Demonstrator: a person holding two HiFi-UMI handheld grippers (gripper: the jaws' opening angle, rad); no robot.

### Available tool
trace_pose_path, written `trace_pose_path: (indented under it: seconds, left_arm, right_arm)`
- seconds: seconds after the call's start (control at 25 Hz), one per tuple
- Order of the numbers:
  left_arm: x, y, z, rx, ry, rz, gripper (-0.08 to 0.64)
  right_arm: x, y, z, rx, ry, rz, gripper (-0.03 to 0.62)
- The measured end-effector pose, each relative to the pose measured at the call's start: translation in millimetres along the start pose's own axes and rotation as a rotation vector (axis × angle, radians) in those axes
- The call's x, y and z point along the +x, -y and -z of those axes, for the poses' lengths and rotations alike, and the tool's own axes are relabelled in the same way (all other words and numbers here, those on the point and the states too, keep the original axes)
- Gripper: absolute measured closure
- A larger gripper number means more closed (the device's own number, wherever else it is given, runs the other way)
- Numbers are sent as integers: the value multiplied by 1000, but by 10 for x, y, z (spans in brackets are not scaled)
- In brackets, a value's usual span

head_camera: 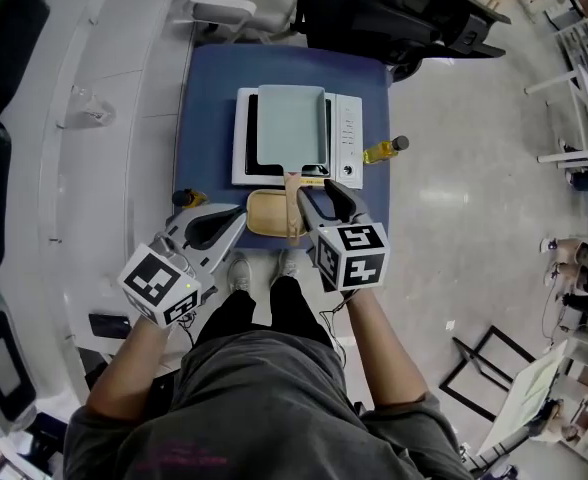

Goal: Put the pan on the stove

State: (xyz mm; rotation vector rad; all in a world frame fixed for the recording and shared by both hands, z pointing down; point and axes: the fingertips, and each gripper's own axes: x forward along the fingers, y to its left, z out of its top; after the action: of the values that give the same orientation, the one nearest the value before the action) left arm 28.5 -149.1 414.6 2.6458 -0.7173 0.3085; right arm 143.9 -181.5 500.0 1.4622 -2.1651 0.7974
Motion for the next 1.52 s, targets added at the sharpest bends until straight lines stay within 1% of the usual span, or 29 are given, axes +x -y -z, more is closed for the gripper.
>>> trace_pose_path:
  seconds: [0.28, 0.52, 0.64, 0.72, 0.92, 1.28, 1.52]
  left_arm:
    - [71, 133, -111, 34, -4, -12, 558]
    - [61, 186, -196, 61, 2, -29, 558]
    - [57, 203, -245, 59, 10, -27, 558]
    - [52, 216, -285, 54, 18, -23, 558]
    - [24, 260, -389, 78, 34, -18, 558]
    - [-55, 317, -478, 91, 60, -22, 558]
    - [-91, 341, -480, 83, 66, -23, 558]
  right_arm:
    - [-340, -29, -203, -12, 92, -36, 393]
    - [-522, -53, -291, -9, 136, -69, 396]
    - [-610, -76, -362, -12, 160, -82, 398]
    - [-682, -110, -419, -22, 179, -88, 410]
    - [-860, -180, -560, -38, 233, -86, 431]
    - [-1137, -298, -691, -62, 305, -91, 451]
    - [-1220, -377, -748, -76, 331, -90, 497]
